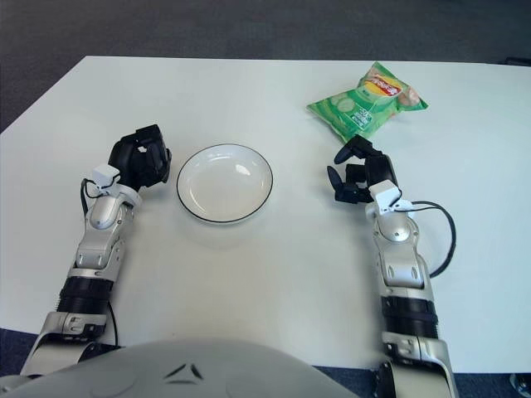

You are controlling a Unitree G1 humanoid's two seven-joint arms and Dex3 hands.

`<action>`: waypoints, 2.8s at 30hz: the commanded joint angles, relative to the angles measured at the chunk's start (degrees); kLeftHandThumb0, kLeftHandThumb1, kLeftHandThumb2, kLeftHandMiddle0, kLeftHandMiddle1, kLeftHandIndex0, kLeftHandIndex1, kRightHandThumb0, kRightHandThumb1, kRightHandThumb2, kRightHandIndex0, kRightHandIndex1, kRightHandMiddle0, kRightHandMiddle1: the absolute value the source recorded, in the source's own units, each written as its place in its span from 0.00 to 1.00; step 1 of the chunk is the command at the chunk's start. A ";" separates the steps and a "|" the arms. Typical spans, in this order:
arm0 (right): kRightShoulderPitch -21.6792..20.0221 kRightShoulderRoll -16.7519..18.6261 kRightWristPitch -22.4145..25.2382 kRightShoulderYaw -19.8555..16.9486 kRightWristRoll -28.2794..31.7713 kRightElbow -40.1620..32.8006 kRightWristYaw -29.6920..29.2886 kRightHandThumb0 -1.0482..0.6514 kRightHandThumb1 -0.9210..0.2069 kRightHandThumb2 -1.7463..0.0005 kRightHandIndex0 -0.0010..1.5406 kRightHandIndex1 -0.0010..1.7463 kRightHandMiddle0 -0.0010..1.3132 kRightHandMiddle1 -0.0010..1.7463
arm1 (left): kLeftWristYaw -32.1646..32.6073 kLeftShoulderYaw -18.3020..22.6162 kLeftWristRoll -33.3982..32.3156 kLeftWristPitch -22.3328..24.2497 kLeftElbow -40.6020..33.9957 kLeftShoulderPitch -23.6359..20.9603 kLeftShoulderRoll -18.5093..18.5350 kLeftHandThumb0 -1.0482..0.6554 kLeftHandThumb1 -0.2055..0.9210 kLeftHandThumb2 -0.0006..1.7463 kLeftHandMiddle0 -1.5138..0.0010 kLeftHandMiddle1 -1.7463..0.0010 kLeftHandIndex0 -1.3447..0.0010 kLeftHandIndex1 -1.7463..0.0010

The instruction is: Put the snack into the plate.

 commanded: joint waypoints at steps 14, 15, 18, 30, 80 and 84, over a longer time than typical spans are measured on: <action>-7.42 -15.16 -6.20 1.03 -13.66 -3.91 3.93 0.38 0.31 0.43 0.54 1.00 0.32 1.00 | -0.64 0.39 -0.42 -1.44 8.55 9.03 -3.15 0.34 0.83 0.55 0.09 0.00 0.17 0.00; -7.80 -15.75 -6.53 1.07 -13.73 -3.46 4.19 0.38 0.31 0.43 0.53 1.00 0.31 1.00 | -0.55 0.42 -0.33 -1.38 8.59 9.00 -3.16 0.34 0.83 0.55 0.09 0.00 0.17 0.00; -8.83 -16.65 -7.10 1.50 -14.45 -2.87 4.54 0.38 0.30 0.44 0.53 1.00 0.31 1.00 | -0.46 0.53 -0.26 -1.30 8.75 8.90 -3.14 0.35 0.83 0.55 0.09 0.00 0.17 0.00; -13.98 -25.24 -15.92 4.88 -27.54 9.18 -2.73 0.38 0.26 0.48 0.47 1.00 0.28 1.00 | -0.39 0.98 -0.52 -1.25 9.24 8.64 -3.42 0.35 0.83 0.55 0.09 0.00 0.18 0.00; -39.91 -38.51 -32.22 27.96 -49.92 46.88 -11.30 0.08 0.09 0.74 0.00 0.06 0.00 0.25 | 0.75 1.20 1.34 -1.14 9.65 8.65 -2.94 0.35 0.84 0.55 0.10 0.00 0.18 0.00; -43.88 -36.92 -32.39 31.52 -52.41 53.90 -13.45 0.05 0.06 0.78 0.00 0.01 0.00 0.17 | 0.77 1.19 1.41 -1.26 9.76 8.71 -2.98 0.35 0.85 0.55 0.10 0.00 0.18 0.00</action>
